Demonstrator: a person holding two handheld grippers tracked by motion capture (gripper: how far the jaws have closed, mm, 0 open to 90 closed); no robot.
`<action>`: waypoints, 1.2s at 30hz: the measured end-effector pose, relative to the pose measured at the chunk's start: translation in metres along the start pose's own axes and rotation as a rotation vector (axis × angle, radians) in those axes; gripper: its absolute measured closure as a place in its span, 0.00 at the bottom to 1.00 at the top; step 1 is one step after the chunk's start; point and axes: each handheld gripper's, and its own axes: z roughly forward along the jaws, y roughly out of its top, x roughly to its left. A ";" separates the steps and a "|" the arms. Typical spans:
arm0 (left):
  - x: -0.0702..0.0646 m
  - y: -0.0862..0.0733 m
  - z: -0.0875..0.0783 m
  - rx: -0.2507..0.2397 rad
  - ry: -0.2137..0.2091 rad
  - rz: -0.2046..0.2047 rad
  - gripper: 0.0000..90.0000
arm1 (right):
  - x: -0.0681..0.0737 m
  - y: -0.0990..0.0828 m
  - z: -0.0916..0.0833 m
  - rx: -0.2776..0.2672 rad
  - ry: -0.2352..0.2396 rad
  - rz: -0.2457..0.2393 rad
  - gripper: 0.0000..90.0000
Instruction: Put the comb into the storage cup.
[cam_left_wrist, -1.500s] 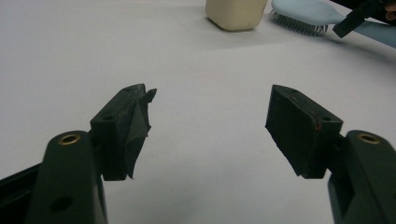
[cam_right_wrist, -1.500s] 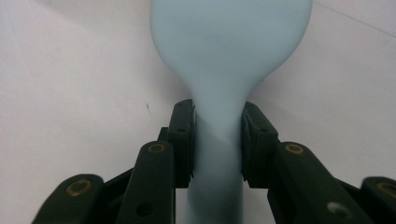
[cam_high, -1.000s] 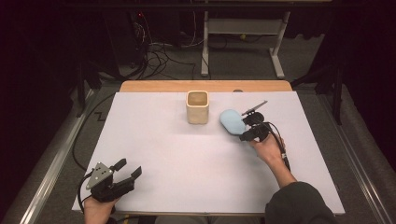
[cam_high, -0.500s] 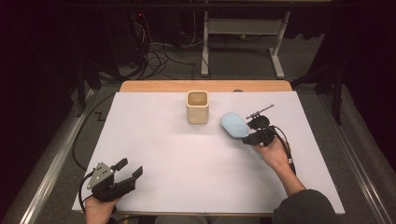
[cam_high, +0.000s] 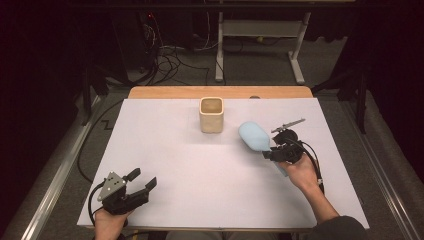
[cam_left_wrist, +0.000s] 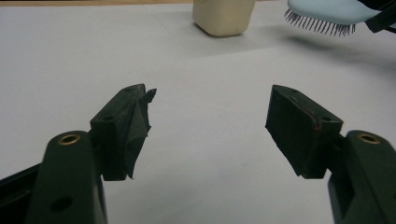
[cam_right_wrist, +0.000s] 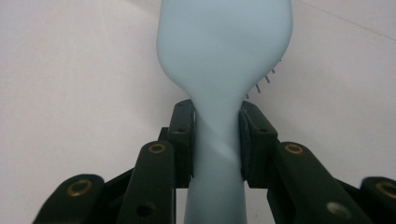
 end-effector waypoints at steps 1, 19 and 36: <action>-0.001 0.000 0.001 0.006 -0.003 0.007 0.34 | 0.001 -0.002 -0.001 -0.003 0.001 0.003 0.79; -0.009 0.010 0.008 0.009 -0.063 0.019 0.34 | 0.002 -0.034 -0.022 -0.071 0.040 0.004 0.79; -0.024 0.026 0.025 0.012 -0.115 0.055 0.34 | 0.009 -0.066 -0.042 -0.131 0.089 -0.003 0.79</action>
